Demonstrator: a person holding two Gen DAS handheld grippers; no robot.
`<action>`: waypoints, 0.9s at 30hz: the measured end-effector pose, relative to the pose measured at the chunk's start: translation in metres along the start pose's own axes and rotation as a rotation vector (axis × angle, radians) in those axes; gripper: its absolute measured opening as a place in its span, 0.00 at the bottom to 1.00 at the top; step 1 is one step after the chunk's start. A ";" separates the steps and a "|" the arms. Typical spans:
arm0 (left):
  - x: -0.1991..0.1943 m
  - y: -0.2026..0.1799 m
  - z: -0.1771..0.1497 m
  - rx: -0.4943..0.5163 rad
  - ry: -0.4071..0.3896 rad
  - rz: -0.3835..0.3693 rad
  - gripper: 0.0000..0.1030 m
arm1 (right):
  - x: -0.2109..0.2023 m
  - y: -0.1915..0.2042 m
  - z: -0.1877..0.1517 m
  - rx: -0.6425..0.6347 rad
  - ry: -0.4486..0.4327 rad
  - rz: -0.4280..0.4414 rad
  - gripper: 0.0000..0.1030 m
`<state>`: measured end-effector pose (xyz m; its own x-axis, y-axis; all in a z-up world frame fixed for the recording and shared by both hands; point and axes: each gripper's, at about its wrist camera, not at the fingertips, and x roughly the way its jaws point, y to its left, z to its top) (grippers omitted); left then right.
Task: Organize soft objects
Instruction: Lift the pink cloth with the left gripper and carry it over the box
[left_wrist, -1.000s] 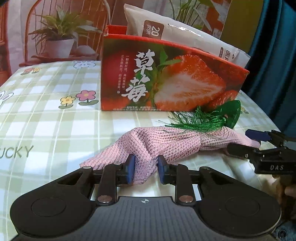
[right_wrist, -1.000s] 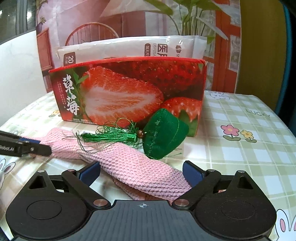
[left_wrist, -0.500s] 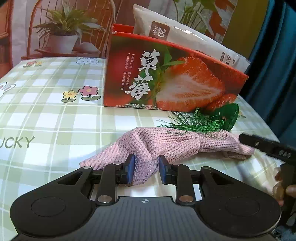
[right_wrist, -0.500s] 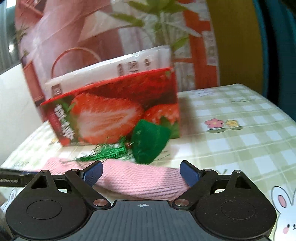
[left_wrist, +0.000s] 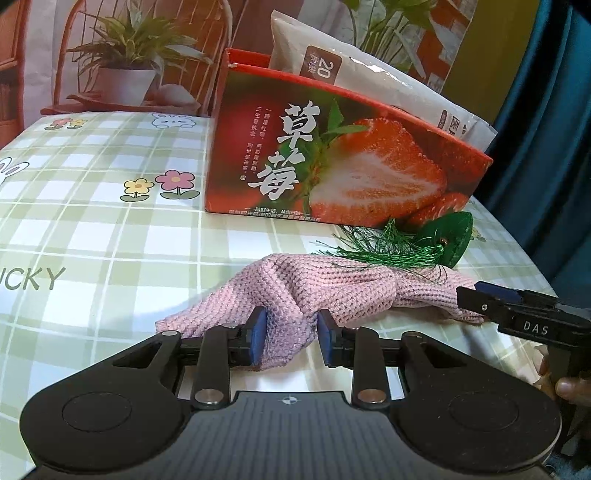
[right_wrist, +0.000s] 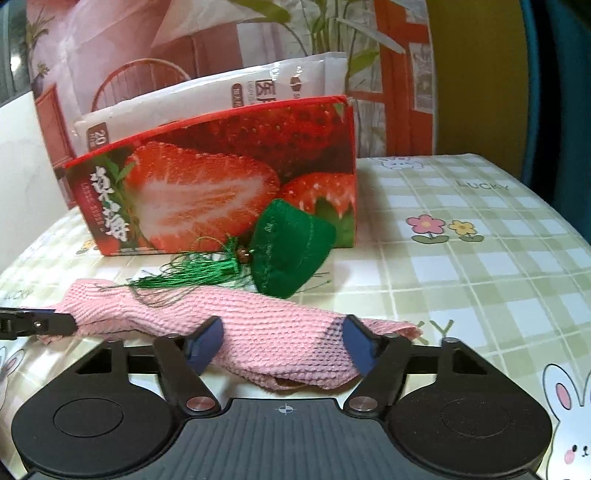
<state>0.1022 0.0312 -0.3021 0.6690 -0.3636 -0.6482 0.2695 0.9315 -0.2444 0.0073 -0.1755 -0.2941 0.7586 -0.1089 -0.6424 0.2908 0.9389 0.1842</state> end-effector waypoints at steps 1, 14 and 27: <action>0.000 0.000 0.000 -0.005 -0.001 -0.004 0.32 | 0.000 0.001 0.000 -0.013 0.001 0.005 0.53; 0.000 -0.002 -0.002 0.004 -0.009 0.001 0.33 | -0.001 0.006 -0.001 -0.055 0.004 0.069 0.25; -0.002 -0.003 0.001 0.030 -0.018 0.012 0.21 | -0.006 0.005 0.000 -0.051 -0.008 0.091 0.13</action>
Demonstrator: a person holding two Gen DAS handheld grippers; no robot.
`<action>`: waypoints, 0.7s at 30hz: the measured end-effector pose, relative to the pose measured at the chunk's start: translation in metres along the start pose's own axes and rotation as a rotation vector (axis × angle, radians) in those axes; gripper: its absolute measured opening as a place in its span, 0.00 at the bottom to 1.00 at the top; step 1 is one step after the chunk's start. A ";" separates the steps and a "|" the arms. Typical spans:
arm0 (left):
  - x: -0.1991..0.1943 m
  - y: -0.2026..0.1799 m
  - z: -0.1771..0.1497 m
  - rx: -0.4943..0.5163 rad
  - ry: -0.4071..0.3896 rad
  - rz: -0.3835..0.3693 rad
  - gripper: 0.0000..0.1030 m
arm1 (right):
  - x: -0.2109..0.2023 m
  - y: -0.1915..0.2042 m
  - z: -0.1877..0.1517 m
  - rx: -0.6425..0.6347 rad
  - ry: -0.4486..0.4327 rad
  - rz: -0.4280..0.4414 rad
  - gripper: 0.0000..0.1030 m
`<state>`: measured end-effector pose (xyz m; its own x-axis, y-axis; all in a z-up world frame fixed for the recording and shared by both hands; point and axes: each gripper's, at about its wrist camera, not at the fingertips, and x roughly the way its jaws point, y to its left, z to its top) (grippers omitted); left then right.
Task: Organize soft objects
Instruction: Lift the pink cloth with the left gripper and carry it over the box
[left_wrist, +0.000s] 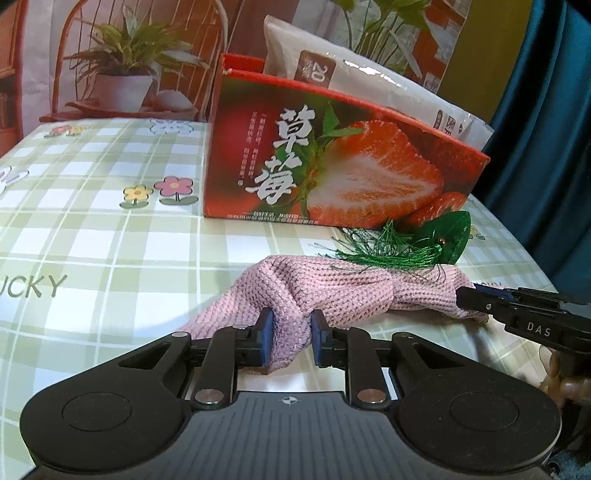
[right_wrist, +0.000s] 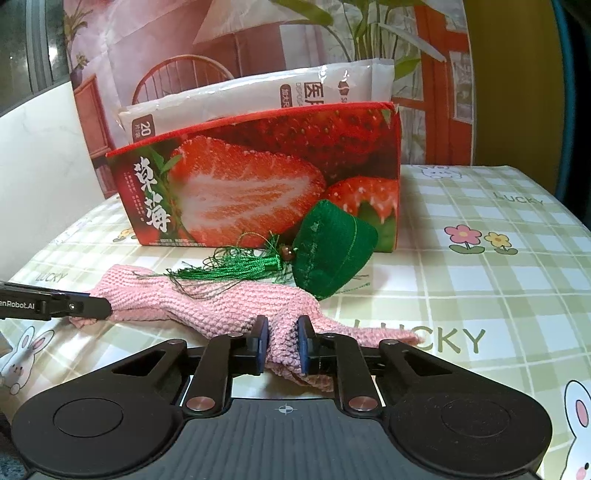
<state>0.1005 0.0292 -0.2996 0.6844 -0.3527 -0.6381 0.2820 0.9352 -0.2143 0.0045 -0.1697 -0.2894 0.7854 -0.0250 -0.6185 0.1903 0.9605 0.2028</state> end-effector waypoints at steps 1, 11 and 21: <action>-0.002 -0.001 0.001 0.004 -0.008 0.002 0.21 | -0.002 0.000 0.001 0.001 -0.004 0.002 0.13; -0.038 -0.017 0.019 0.066 -0.156 0.022 0.20 | -0.034 0.010 0.021 -0.042 -0.106 0.020 0.12; -0.075 -0.034 0.029 0.105 -0.282 0.039 0.20 | -0.071 0.022 0.043 -0.074 -0.217 0.037 0.12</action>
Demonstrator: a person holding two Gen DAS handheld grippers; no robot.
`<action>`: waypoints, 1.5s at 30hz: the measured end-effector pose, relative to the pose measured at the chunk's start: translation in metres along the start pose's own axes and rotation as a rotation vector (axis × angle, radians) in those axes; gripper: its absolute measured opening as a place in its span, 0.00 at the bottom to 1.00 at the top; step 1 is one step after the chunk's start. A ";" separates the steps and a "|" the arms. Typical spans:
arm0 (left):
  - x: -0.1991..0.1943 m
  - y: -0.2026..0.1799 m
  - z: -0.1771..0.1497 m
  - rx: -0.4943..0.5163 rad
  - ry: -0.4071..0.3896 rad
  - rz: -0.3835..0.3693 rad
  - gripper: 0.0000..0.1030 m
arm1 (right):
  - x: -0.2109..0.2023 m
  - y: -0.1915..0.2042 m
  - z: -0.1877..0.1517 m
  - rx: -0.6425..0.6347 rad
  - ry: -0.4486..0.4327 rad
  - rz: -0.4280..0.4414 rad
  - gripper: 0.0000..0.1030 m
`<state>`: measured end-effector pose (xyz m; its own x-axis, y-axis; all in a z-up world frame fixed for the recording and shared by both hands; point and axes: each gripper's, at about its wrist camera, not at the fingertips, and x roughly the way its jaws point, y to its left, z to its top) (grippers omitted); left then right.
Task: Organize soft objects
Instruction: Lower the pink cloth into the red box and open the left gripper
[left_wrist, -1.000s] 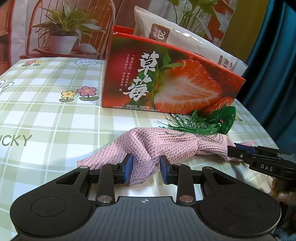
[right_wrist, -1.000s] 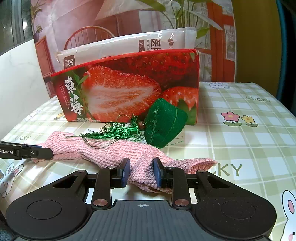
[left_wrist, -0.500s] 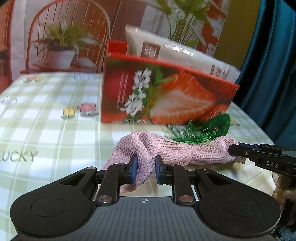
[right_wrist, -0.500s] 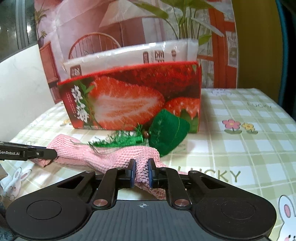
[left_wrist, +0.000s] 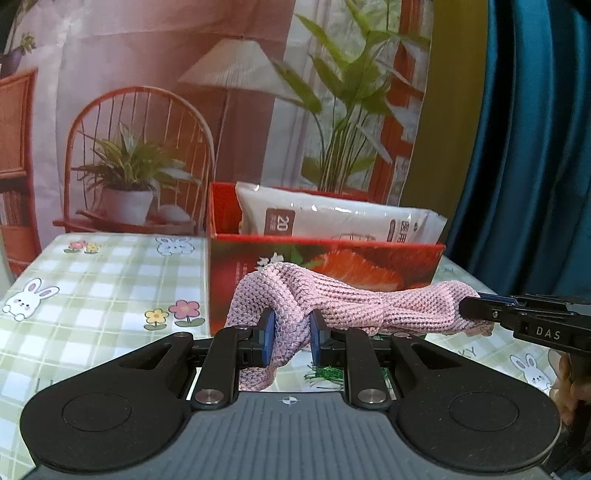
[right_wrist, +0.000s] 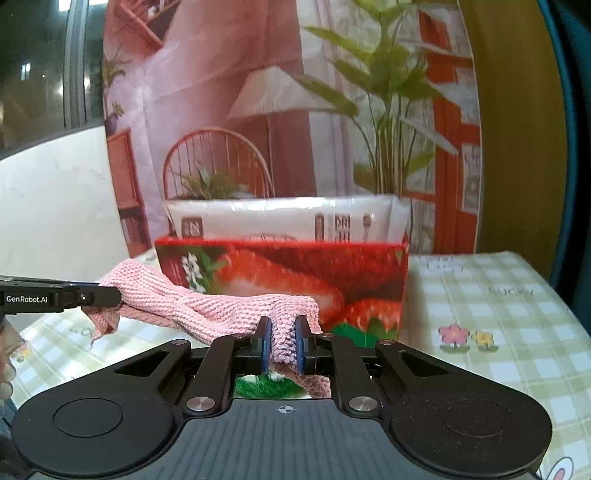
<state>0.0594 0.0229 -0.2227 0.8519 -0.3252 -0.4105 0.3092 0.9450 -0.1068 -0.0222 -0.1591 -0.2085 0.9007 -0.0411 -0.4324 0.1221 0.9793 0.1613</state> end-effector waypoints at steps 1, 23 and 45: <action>0.000 0.000 0.001 -0.003 -0.002 0.000 0.20 | -0.001 0.000 0.002 0.001 -0.005 0.002 0.12; 0.022 -0.003 0.039 0.059 -0.001 -0.008 0.20 | 0.014 -0.013 0.046 -0.021 -0.073 -0.005 0.12; 0.140 0.009 0.158 0.085 -0.011 0.015 0.20 | 0.133 -0.059 0.140 -0.050 -0.114 -0.082 0.12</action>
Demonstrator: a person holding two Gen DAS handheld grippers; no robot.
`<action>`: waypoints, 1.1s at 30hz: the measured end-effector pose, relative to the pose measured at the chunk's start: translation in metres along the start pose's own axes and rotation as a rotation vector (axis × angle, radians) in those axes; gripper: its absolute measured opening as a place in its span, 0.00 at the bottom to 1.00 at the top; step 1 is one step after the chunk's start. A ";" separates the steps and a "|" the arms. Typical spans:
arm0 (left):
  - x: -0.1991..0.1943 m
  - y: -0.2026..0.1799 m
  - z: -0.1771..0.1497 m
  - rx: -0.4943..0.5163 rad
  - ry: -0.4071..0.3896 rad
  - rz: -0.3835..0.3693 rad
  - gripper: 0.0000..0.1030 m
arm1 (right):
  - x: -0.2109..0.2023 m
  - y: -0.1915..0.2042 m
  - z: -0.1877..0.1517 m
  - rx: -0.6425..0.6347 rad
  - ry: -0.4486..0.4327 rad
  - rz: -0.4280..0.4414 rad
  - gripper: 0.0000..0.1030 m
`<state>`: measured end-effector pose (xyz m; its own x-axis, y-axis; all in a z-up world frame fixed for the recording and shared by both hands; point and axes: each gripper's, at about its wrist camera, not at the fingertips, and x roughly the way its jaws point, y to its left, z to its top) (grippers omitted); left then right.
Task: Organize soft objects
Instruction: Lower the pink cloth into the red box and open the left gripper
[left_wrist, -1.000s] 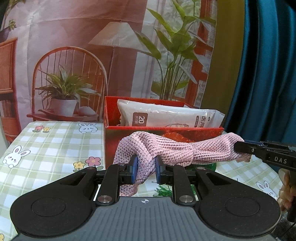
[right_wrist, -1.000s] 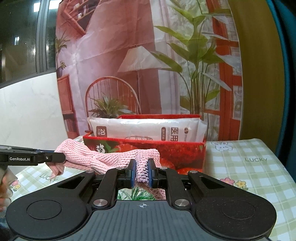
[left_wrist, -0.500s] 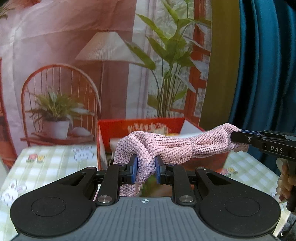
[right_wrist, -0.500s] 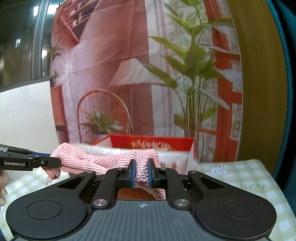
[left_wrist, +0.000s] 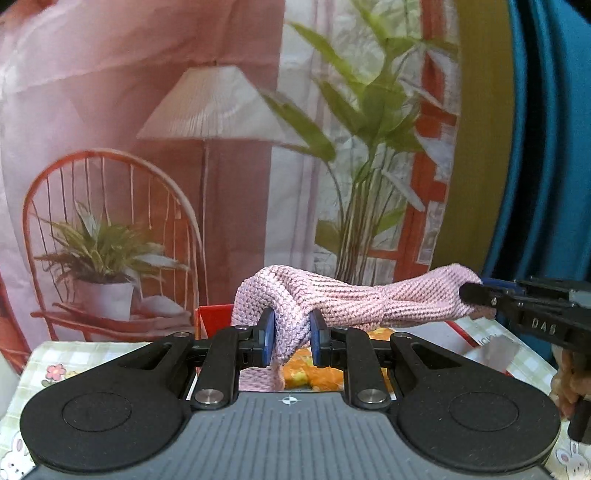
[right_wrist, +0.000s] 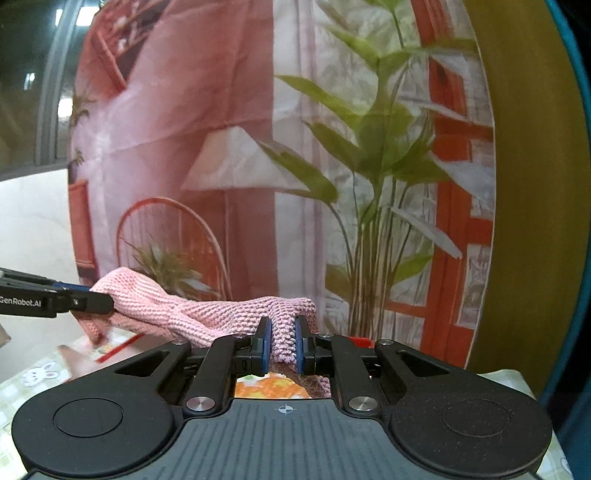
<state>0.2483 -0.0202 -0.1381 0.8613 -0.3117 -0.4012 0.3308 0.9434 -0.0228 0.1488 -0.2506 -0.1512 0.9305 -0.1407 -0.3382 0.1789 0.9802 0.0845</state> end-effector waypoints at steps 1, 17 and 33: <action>0.007 0.003 0.001 -0.009 0.017 -0.002 0.20 | 0.010 -0.002 -0.001 0.002 0.019 -0.001 0.12; 0.032 0.024 -0.002 -0.054 0.089 -0.016 0.62 | 0.050 -0.006 -0.006 -0.007 0.111 -0.015 0.27; -0.057 -0.003 -0.040 -0.044 0.061 0.005 0.87 | -0.046 0.004 -0.034 -0.054 0.046 0.034 0.59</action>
<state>0.1823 -0.0008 -0.1517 0.8375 -0.3011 -0.4560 0.3085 0.9493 -0.0603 0.0961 -0.2352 -0.1669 0.9198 -0.1024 -0.3787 0.1292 0.9905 0.0461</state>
